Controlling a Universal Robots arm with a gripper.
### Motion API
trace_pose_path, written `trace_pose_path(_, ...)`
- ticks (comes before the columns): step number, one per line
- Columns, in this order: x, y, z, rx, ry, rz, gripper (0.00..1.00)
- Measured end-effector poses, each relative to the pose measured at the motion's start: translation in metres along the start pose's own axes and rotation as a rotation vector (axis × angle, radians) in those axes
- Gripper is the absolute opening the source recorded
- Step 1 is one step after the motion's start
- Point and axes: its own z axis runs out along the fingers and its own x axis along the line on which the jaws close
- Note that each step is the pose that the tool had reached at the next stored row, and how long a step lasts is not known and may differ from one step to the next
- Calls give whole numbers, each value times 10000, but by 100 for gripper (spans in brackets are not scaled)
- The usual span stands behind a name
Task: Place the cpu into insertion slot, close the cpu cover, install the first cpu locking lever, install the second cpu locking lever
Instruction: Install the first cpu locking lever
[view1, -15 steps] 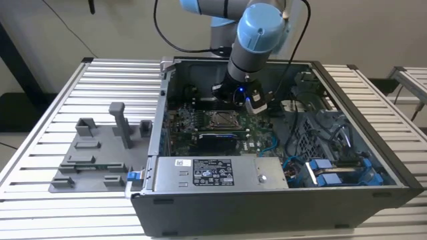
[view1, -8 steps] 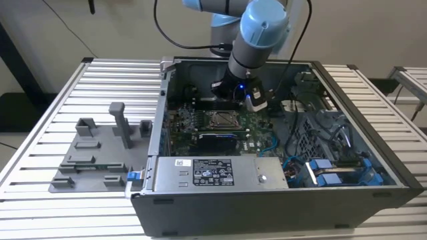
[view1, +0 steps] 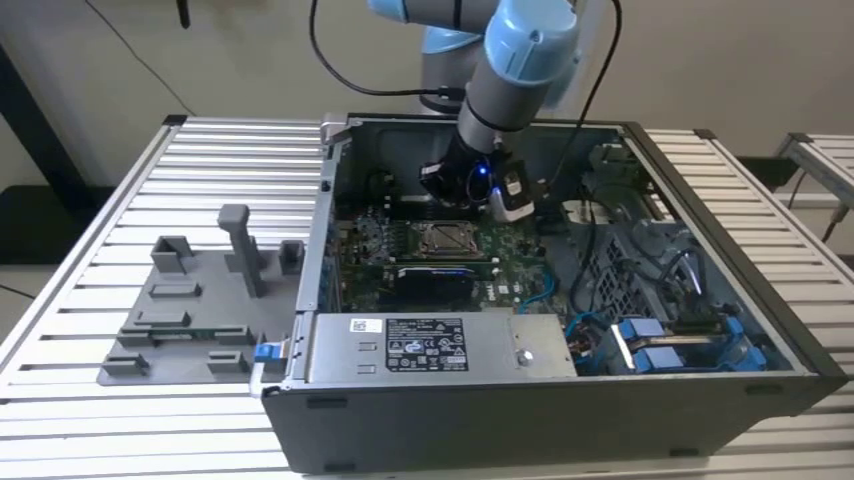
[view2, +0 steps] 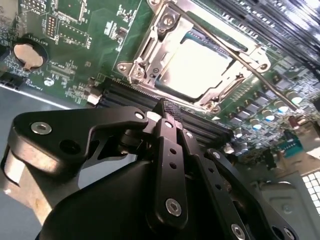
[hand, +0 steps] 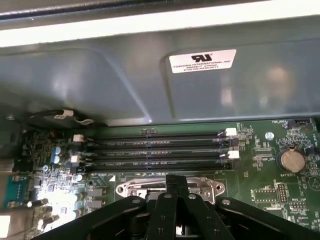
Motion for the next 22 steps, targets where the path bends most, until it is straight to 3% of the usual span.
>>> trace_pose_path(7, 7, 35, -104, 182, 114, 62, 11)
trace_pose_path(15, 26, 88, -273, 304, 139, 84, 11)
trace_pose_path(18, 32, 81, -280, 348, 156, 95, 11)
trace_pose_path(22, 46, 65, -285, 553, 218, 141, 11)
